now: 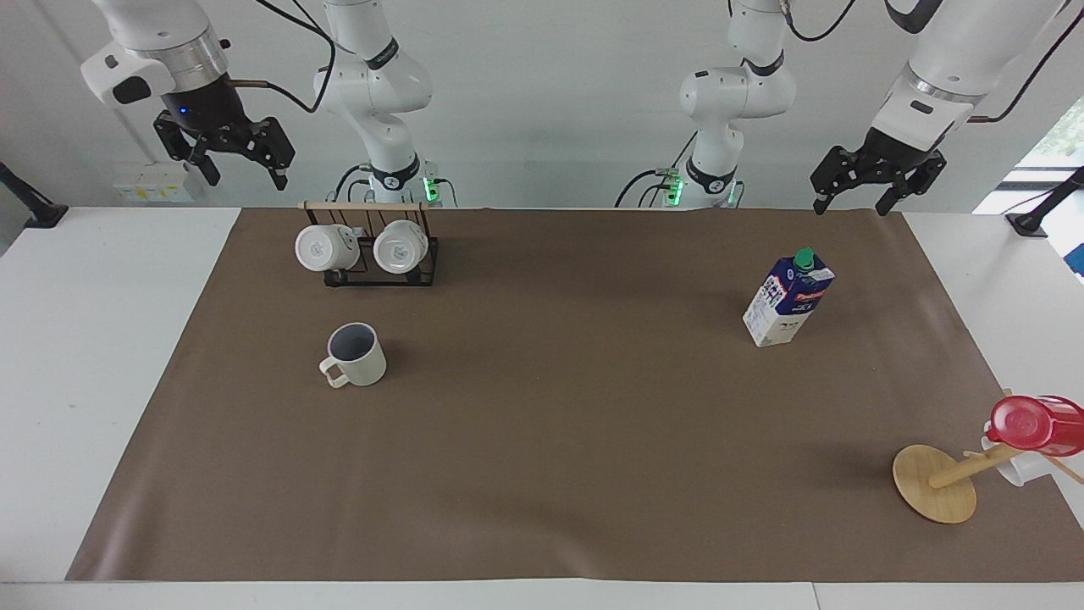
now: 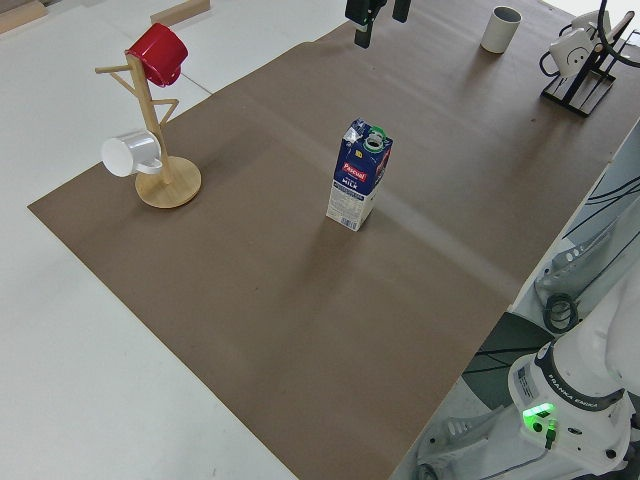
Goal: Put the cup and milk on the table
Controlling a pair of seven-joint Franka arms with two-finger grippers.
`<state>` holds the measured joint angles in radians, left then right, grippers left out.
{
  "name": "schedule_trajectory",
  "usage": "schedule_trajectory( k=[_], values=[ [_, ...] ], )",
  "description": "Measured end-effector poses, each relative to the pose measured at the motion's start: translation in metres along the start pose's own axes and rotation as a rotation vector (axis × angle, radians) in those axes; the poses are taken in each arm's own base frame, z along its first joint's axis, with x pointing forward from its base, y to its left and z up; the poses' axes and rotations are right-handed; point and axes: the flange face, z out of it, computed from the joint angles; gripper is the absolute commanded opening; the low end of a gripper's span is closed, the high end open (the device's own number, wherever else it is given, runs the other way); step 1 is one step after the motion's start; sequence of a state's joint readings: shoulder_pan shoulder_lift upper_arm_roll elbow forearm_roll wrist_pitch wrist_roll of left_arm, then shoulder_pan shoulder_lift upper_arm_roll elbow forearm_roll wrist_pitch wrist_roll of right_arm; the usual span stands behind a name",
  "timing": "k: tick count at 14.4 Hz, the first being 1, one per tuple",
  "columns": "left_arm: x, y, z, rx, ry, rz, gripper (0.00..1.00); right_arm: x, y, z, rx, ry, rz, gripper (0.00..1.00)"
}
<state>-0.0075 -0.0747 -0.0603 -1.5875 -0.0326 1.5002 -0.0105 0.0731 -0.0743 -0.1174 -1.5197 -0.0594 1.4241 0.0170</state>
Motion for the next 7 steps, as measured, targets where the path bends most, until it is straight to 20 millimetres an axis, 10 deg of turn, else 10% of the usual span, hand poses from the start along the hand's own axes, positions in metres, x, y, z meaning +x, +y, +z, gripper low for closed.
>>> schedule_trajectory(
  k=[7],
  values=[
    [0.0, 0.0, 0.0, 0.0, 0.0, 0.0, 1.0, 0.0039, -0.0051, -0.0038, 0.0, 0.039, -0.009, 1.0]
  ],
)
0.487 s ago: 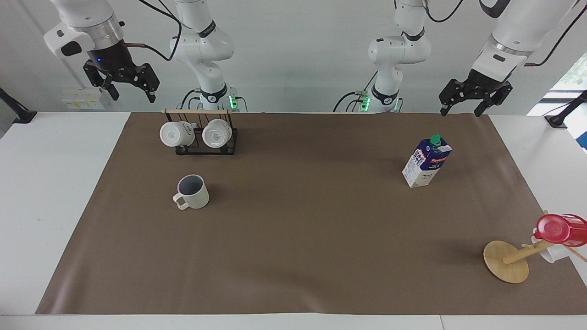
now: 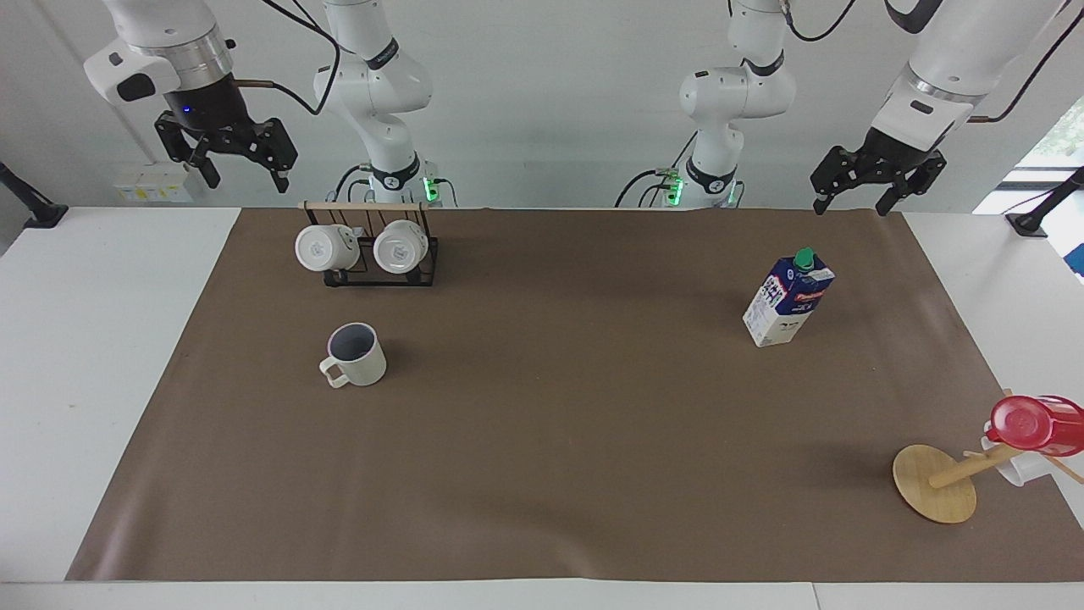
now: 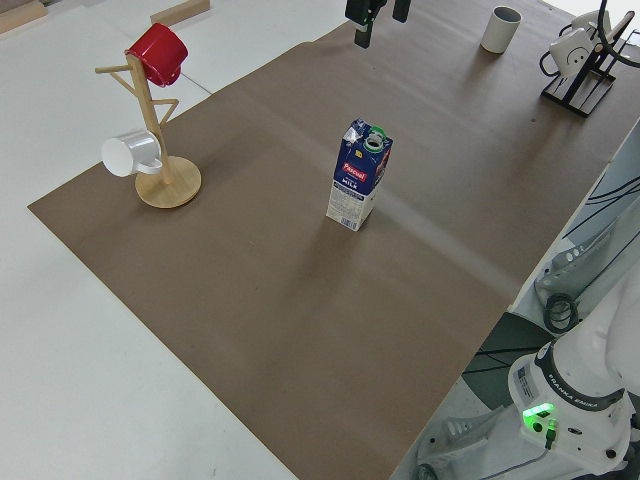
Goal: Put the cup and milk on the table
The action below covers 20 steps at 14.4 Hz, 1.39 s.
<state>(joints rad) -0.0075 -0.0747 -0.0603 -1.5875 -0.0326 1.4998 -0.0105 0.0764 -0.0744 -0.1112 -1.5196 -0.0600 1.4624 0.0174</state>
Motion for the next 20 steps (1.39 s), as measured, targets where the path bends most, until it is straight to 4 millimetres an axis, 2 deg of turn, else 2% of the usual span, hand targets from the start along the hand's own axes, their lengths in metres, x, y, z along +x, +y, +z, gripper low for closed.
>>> schedule_trajectory(
  k=[6, 14, 20],
  values=[
    [0.0, 0.0, 0.0, 0.0, -0.001, 0.0, 1.0, 0.002, 0.0, 0.002, 0.0, 0.007, 0.0, 1.0],
    [0.0, 0.0, 0.0, 0.0, -0.001, 0.0, 1.0, 0.014, -0.006, 0.023, 0.001, 0.047, 0.001, 1.0],
    [0.0, 0.0, 0.0, 0.0, -0.001, 0.0, 1.0, 0.043, -0.067, 0.067, 0.004, 0.088, -0.041, 1.0]
  ],
)
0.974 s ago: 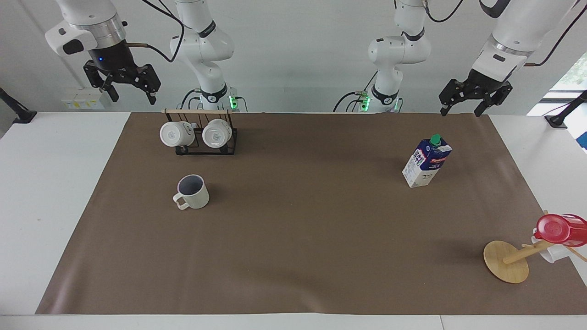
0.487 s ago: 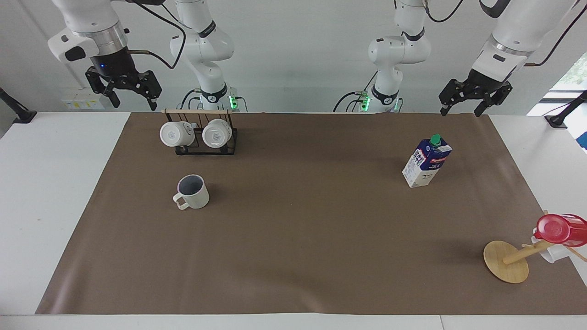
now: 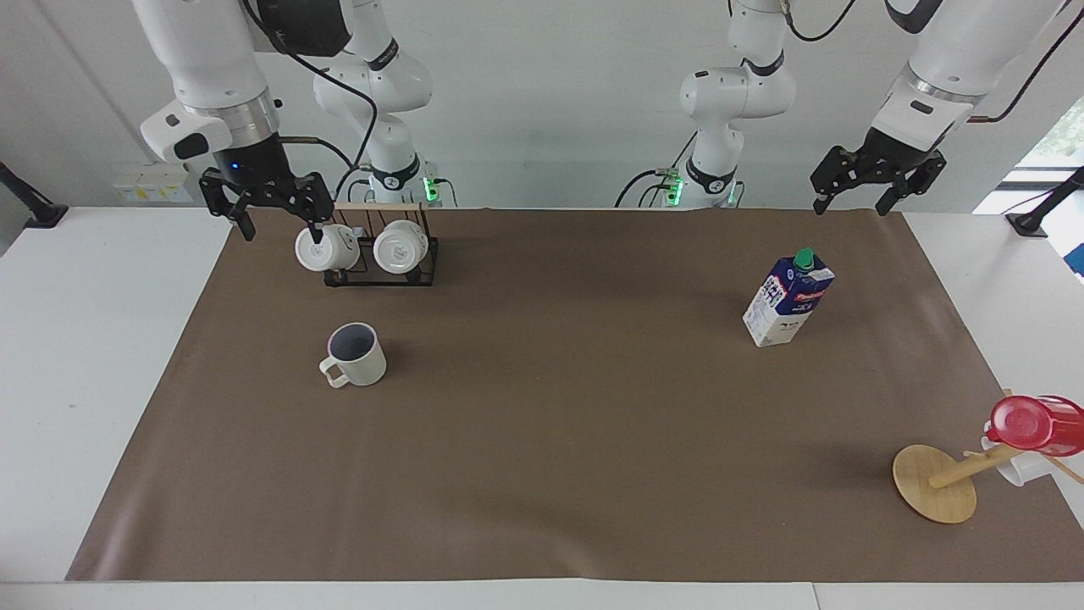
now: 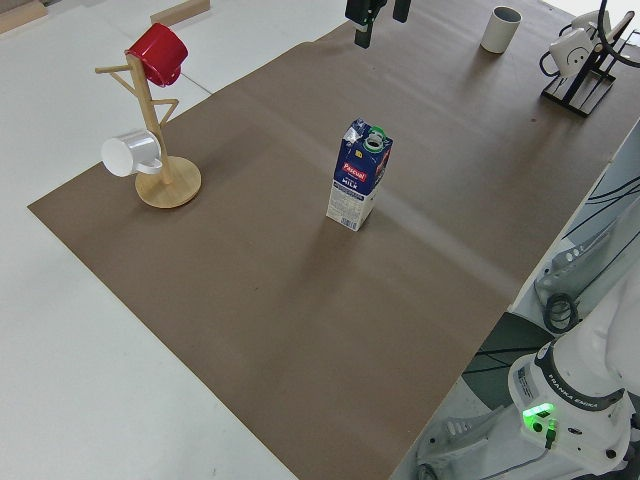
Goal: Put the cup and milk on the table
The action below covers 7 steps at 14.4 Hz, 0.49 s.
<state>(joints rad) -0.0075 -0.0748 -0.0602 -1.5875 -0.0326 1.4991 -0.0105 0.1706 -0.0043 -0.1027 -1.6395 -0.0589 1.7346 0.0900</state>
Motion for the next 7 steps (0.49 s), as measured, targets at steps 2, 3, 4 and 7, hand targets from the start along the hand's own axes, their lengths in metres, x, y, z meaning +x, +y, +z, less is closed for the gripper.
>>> schedule_trajectory(
  k=[2, 3, 4, 7],
  values=[
    [0.0, 0.0, 0.0, 0.0, 0.0, 0.0, 1.0, 0.012, -0.011, 0.02, -0.002, 0.004, -0.013, 1.0],
    [0.0, 0.0, 0.0, 0.0, 0.0, 0.0, 1.0, 0.019, -0.016, 0.033, -0.003, 0.007, -0.013, 1.0],
    [0.0, 0.0, 0.0, 0.0, 0.0, 0.0, 1.0, 0.026, -0.023, 0.049, -0.004, 0.009, -0.008, 1.0],
    [0.0, 0.0, 0.0, 0.0, 0.0, 0.0, 1.0, 0.043, -0.05, 0.104, -0.011, -0.009, -0.005, 1.0]
  ],
)
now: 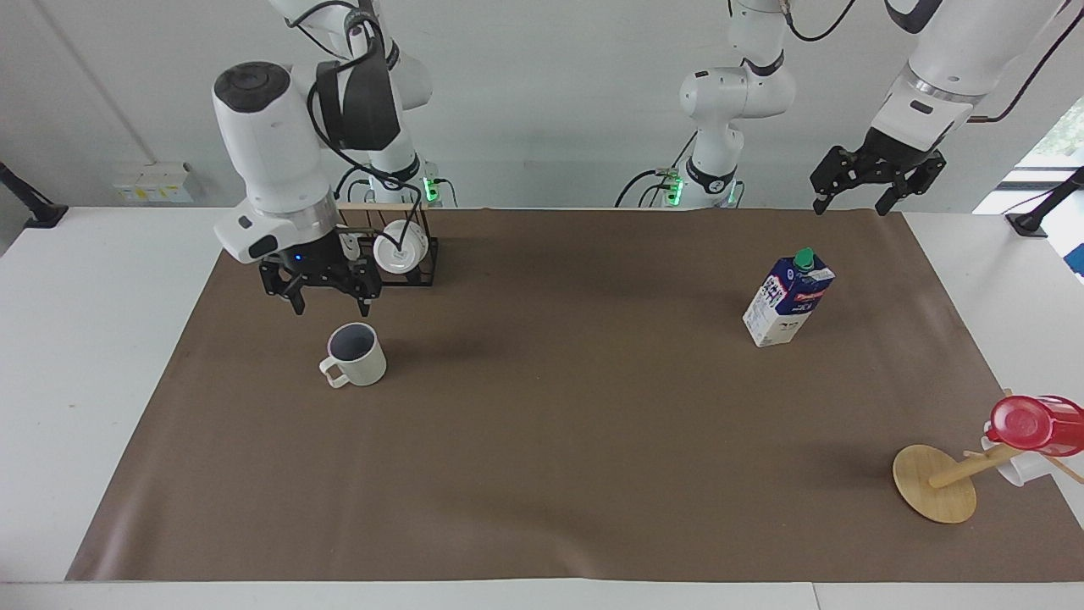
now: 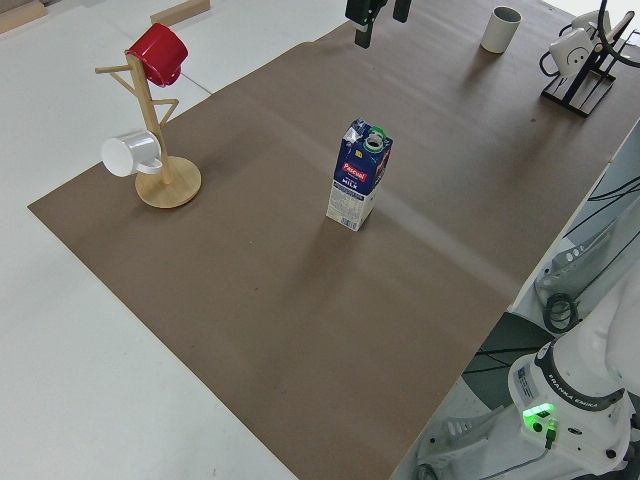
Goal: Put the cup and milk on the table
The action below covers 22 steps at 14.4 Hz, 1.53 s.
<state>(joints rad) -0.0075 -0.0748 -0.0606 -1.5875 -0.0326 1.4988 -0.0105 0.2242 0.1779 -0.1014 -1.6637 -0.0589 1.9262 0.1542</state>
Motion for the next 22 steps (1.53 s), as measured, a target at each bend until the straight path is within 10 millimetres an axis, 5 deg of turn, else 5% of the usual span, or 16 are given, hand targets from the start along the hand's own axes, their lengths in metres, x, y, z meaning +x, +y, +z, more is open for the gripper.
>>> schedule_trajectory(
  k=[4, 8, 18, 20, 22],
  values=[
    [0.0, -0.001, 0.0, 0.0, 0.0, -0.001, 1.0, -0.008, -0.011, 0.07, -0.007, -0.039, -0.001, 1.0],
    [0.0, -0.001, 0.0, 0.0, 0.0, -0.002, 1.0, -0.025, -0.004, 0.115, -0.007, -0.053, 0.005, 1.0],
    [0.0, -0.001, 0.0, 0.0, 0.0, -0.001, 1.0, -0.035, -0.006, 0.158, -0.008, -0.056, 0.027, 1.0],
    [0.0, -0.001, 0.0, 0.0, 0.0, -0.001, 1.0, -0.035, -0.007, 0.16, -0.009, -0.057, 0.029, 0.69],
    [0.0, -0.001, 0.0, 0.0, 0.0, -0.001, 1.0, -0.035, -0.007, 0.16, -0.009, -0.057, 0.03, 0.53]
  ],
)
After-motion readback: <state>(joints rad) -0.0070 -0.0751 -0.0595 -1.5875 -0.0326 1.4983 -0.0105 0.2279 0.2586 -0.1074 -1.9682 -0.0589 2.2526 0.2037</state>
